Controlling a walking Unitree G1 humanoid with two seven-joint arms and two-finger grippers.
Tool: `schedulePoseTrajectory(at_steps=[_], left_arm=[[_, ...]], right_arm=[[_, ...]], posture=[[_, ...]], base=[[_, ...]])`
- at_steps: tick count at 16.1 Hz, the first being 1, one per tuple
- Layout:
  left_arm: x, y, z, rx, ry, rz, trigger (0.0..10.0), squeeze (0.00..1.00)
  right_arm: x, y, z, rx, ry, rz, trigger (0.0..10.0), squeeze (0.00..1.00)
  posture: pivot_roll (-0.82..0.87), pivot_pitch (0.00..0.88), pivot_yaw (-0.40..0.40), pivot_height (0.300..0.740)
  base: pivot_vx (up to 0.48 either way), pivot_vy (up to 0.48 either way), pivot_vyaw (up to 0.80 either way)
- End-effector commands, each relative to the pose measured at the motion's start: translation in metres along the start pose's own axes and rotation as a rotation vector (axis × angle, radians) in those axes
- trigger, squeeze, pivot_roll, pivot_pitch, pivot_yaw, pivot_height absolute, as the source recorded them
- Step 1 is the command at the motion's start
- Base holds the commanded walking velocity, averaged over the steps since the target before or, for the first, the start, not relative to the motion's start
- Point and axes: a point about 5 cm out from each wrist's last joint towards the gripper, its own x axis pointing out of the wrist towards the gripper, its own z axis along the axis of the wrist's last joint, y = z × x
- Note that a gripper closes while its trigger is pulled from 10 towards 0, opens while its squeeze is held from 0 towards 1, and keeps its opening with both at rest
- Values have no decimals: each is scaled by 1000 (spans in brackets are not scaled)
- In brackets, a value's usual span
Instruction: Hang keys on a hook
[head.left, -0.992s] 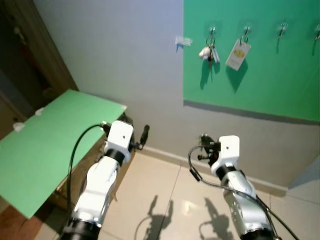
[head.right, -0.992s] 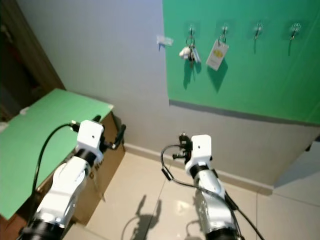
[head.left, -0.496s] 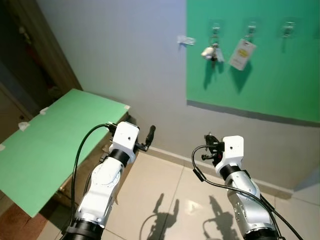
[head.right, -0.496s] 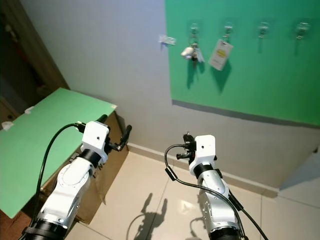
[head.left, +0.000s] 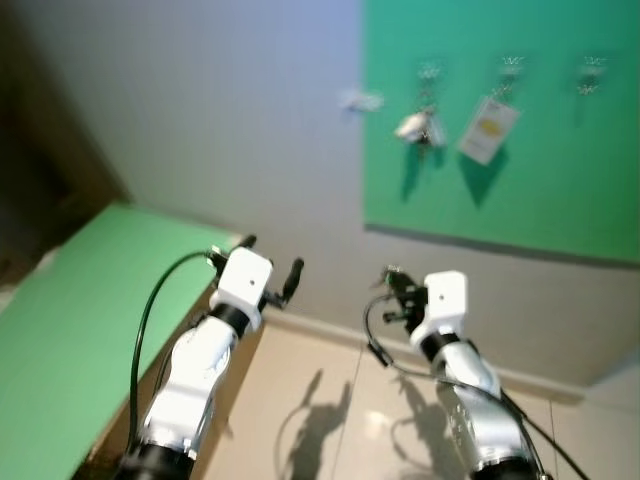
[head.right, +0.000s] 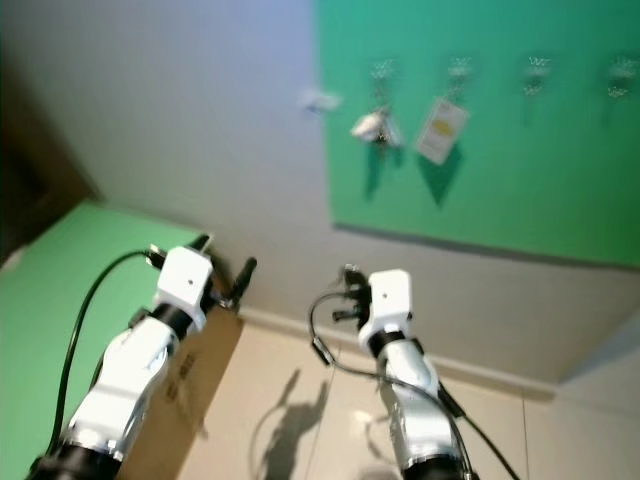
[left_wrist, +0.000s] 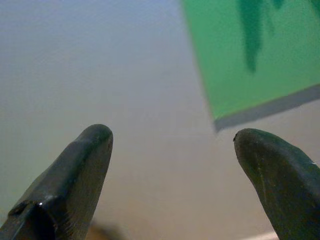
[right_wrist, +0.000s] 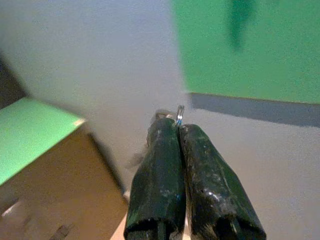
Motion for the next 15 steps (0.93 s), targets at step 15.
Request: schedulePoseTrajectory(at_steps=[15], left_arm=[[-2,-2,-1,-50,14,52,10000,0]], right_arm=[[-4,-10,-1,-26,10,-26,0,0]], posture=[[-200,17,131,740]], base=[[136,-120,-336]])
